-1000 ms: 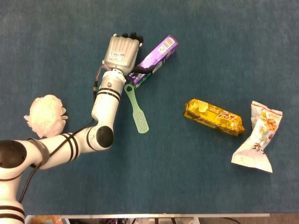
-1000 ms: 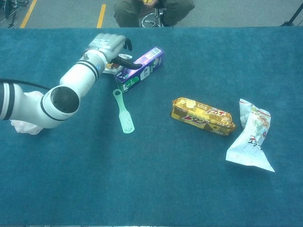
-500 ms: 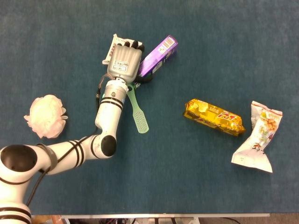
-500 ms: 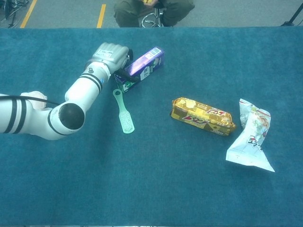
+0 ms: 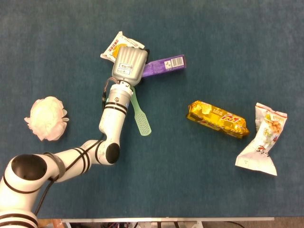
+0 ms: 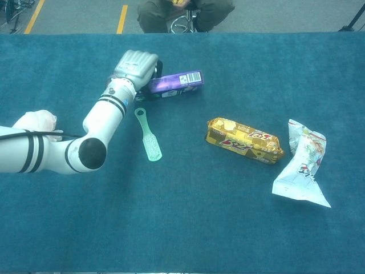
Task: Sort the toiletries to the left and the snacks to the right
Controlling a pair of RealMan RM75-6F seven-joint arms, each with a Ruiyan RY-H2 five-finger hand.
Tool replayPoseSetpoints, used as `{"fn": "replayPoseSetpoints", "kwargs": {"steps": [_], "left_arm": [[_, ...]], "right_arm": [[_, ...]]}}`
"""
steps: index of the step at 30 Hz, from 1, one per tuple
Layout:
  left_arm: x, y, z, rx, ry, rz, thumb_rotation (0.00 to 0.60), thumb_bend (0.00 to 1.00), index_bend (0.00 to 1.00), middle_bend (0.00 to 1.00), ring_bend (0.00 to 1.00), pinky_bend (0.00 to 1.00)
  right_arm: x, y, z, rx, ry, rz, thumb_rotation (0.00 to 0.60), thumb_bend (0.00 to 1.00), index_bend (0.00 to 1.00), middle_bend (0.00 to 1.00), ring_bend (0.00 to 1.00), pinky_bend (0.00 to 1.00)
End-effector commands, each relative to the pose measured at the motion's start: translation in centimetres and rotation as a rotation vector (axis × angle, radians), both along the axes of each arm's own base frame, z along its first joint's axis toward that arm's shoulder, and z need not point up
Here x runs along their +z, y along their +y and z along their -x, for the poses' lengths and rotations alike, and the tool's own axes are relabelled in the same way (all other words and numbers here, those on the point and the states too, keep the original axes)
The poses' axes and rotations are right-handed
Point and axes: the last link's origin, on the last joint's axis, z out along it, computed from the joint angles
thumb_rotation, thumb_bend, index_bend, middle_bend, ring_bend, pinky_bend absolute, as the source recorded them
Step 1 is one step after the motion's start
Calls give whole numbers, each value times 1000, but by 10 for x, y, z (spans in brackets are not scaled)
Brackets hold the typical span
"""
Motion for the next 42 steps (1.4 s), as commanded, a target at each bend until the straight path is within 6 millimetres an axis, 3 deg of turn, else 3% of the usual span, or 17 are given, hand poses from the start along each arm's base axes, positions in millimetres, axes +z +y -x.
{"fn": "replayPoseSetpoints", "kwargs": {"steps": [1,9,17,23,27,36,42], "left_arm": [[0,-2,-1,-11,-22,-9,600,139,579,584,576,704],[13,-18,-13,-73,-80,-15,600,139,593,597,587,715],[56,-35,-5,-113,-74,-59,600,139,595,599,588,716],[94,-38,22,-79,-25,-115,600,139,595,599,588,716],[114,-36,50,-22,23,-151,600,139,595,599,588,716],[133,-39,100,88,88,-157,600,139,595,599,588,716],[142,-47,119,131,114,-153,600,139,595,599,588,716]], "right_arm": [[-1,-1,0,-1,0,-3,600,0,409,424,355,523],[-1,-2,2,-6,-6,-6,600,0,409,424,355,523],[2,1,4,-9,-15,6,600,0,409,424,355,523],[0,2,7,-20,-13,0,600,0,409,424,355,523],[-3,1,7,-22,-14,-6,600,0,409,424,355,523],[-7,-1,8,-29,-9,-19,600,0,409,424,356,523],[-12,-2,11,-44,-11,-33,600,0,409,424,355,523]]}}
